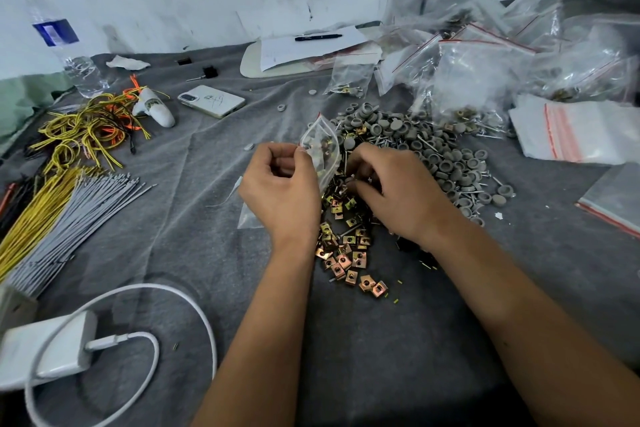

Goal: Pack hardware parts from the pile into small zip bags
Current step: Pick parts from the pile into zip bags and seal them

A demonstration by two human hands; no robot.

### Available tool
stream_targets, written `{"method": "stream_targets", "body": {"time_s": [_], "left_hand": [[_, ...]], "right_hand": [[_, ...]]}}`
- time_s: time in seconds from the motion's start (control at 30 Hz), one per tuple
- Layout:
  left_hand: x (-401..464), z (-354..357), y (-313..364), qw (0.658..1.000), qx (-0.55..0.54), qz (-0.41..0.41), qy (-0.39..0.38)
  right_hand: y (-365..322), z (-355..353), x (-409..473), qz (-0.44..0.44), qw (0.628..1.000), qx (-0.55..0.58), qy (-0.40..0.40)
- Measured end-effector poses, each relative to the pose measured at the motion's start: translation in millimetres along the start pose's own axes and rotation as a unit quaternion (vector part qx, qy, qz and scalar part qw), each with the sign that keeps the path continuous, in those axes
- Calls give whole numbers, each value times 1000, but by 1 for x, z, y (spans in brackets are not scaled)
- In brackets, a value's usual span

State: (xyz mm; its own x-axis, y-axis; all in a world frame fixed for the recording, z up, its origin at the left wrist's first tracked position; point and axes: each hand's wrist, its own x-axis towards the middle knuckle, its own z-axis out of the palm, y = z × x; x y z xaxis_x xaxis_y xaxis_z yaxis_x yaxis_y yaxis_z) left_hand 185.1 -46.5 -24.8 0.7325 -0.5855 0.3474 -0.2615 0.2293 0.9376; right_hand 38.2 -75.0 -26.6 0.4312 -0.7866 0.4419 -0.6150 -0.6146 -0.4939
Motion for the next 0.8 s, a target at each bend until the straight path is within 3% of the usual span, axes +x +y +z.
{"method": "stream_targets", "body": {"time_s": [0.33,0.47,0.63,0.8], "left_hand": [[0,0,0,1000,-10,-2,-1],[-1,1,-1,1000,0,-1,-8],[-1,1,-1,999,22,12,-30],[-1,1,-1,999,22,15,-24]], "right_hand": [[-10,6,1,-62,979,-149,-127],[-10,7,-1,-64,978,-140,-142],[-8,-1,0,-1,999,12,-51],[-4,1,1,-51,989,-67,-121]]}}
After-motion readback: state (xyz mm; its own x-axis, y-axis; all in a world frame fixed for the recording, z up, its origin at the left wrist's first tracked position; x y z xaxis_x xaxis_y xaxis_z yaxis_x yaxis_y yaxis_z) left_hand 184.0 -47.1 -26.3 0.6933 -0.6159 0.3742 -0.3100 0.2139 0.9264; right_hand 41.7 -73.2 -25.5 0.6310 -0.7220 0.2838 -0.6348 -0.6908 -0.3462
